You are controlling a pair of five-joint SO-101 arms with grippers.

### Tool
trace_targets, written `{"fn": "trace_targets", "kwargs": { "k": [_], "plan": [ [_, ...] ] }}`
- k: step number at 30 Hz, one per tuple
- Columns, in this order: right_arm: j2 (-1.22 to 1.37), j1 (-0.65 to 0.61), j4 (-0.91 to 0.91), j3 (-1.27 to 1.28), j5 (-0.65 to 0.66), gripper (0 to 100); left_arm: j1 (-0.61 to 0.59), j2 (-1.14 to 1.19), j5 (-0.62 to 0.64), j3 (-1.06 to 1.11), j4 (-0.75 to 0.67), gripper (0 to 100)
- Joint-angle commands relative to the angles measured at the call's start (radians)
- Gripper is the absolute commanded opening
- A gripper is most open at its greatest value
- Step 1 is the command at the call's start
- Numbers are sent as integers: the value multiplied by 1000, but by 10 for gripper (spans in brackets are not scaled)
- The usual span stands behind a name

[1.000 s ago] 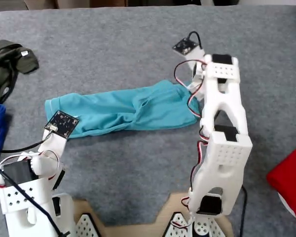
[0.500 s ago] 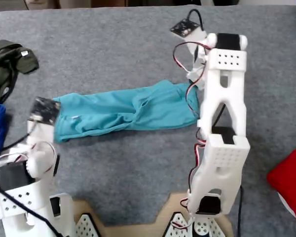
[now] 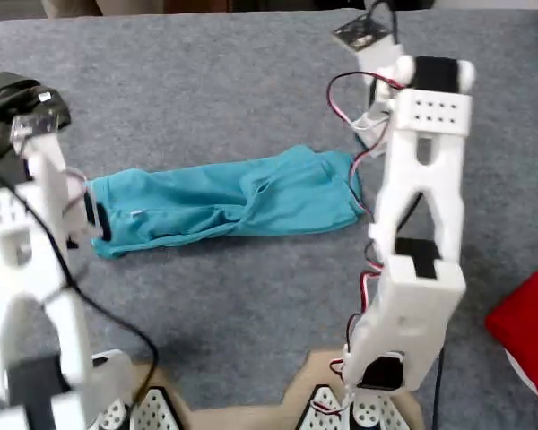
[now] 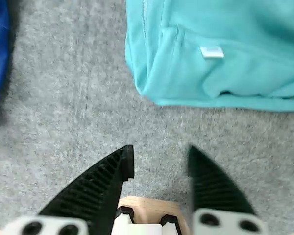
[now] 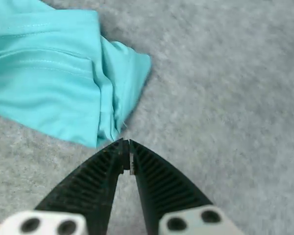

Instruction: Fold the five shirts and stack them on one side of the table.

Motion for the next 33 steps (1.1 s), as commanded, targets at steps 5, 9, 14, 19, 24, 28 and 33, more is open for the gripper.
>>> {"fn": "trace_targets", "kwargs": {
  "k": [5, 9, 14, 19, 24, 28, 33],
  "plan": [
    [-242, 108, 11, 262, 68, 15, -3, 255, 49, -310, 68, 284],
    [-321, 150, -34, 380, 91, 15, -6, 354, 60, -353, 25, 285],
    [-407, 163, -57, 483, 103, 15, -31, 495, 44, -362, -25, 283],
    [-470, 163, -57, 539, 112, 15, -41, 596, 40, -404, -75, 282],
    [-516, 163, -55, 562, 112, 15, -41, 720, 40, -453, -75, 282],
    [-564, 163, -51, 573, 112, 15, -43, 816, 40, -459, -75, 281],
    [-624, 163, -31, 575, 114, 15, -57, 881, 38, -457, -114, 262]
  ]
}}
